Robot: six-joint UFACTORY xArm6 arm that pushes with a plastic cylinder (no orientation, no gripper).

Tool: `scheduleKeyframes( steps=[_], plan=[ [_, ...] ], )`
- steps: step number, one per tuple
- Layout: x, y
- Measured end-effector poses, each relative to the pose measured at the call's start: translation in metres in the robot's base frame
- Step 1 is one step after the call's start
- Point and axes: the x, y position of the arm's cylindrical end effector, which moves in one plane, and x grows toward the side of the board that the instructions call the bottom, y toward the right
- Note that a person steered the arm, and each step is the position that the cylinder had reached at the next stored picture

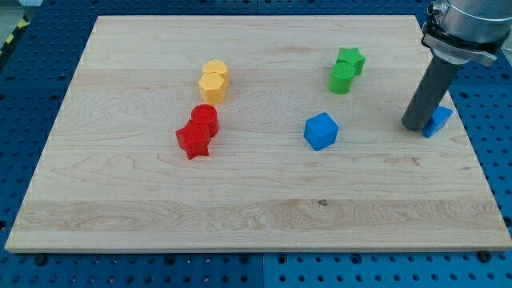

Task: Nudge the green blocks towards the top left slightly

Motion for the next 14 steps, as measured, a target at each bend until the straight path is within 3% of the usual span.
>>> scheduleKeyframes(
  steps=[2, 5, 9, 13, 14],
  plan=[
    [0.022, -0.002],
    [0.023, -0.006],
    [-0.070, -0.028],
    [-0.091, -0.092],
    [-0.069, -0.093]
  ],
)
